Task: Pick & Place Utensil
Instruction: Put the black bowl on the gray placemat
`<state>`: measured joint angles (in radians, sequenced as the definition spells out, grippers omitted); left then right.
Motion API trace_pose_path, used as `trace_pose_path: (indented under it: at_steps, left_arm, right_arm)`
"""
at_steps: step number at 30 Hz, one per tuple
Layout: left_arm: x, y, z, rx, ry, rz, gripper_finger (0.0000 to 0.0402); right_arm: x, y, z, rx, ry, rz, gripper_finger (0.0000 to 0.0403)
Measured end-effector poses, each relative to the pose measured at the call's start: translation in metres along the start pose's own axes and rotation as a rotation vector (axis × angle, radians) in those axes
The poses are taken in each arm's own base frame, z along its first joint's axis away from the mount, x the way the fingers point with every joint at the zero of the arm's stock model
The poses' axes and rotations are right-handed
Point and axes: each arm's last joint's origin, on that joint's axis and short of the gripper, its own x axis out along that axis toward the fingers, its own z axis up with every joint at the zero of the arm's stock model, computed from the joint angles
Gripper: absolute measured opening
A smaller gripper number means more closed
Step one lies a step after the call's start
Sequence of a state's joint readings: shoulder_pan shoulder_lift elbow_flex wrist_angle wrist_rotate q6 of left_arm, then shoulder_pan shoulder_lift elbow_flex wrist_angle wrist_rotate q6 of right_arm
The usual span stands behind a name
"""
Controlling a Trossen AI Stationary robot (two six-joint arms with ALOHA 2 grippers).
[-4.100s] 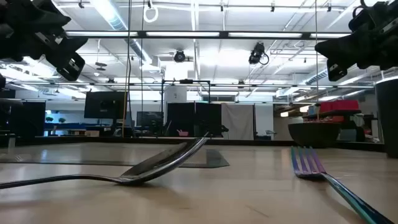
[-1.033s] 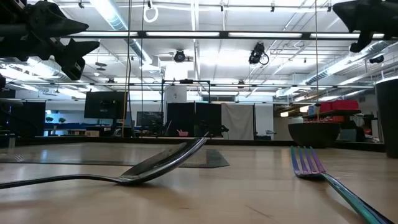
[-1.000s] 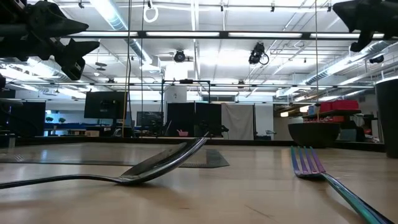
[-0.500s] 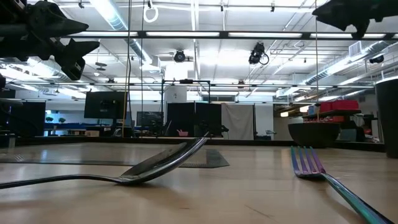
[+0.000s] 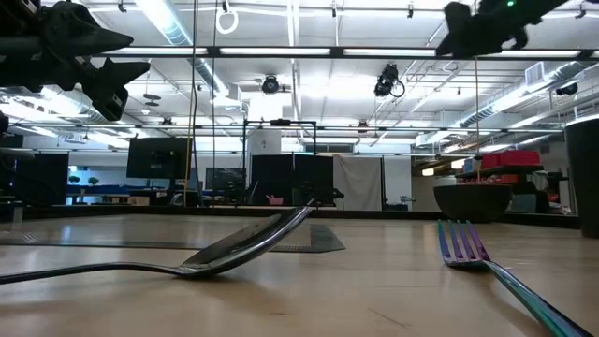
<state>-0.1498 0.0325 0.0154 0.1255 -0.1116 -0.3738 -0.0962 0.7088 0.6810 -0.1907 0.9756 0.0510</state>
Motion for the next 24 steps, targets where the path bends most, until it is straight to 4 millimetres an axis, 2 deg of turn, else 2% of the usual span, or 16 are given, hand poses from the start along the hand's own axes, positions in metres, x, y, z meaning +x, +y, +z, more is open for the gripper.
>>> trace_pose_path:
  at_steps: [5,11,19,24]
  left_arm:
    - [0.0,0.0,0.0,0.0,0.0,0.0,0.0181]
    - [0.0,0.0,0.0,0.0,0.0,0.0,0.0181]
    - [0.0,0.0,0.0,0.0,0.0,0.0,0.0181]
    - [0.0,0.0,0.0,0.0,0.0,0.0,0.0181]
  right_arm:
    - [0.029,0.002,-0.003,-0.01,0.261,0.032,0.0237]
    - [0.067,-0.009,-0.013,0.076,0.551,-0.013,0.0219]
    - [0.118,-0.017,-0.052,0.071,0.808,-0.1,0.0217]
    - [0.141,-0.022,-0.075,0.076,0.91,-0.183,0.0217]
